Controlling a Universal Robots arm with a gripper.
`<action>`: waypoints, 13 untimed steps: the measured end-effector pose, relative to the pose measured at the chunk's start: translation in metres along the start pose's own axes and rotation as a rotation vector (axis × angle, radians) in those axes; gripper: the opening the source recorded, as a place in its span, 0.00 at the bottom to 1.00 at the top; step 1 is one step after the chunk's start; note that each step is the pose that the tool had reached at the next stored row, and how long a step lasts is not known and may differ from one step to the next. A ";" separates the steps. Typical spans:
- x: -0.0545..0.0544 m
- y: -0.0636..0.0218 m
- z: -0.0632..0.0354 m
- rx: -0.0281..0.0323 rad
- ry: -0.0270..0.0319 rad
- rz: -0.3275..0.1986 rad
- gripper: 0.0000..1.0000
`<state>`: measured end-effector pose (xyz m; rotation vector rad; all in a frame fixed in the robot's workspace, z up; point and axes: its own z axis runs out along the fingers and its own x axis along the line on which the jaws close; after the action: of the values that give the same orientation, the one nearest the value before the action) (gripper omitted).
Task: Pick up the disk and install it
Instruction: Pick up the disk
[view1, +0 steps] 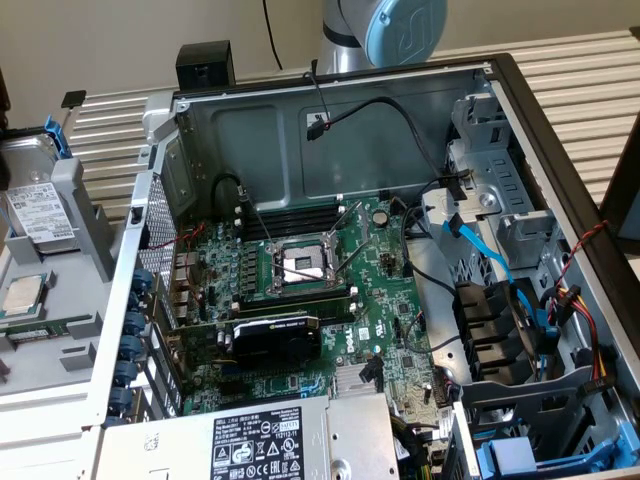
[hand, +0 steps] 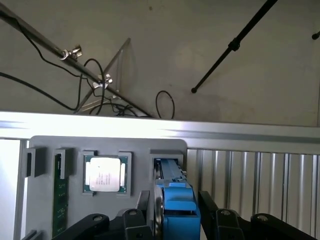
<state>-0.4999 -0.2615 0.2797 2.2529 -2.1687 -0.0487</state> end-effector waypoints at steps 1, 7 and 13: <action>0.000 0.0000 0.0000 0.0000 0.0000 0.000 0.51; 0.000 0.0000 0.0000 0.0001 0.0000 0.000 0.38; 0.001 0.0000 0.0001 0.0002 -0.0007 0.000 0.38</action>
<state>-0.4999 -0.2623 0.2796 2.2533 -2.1691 -0.0492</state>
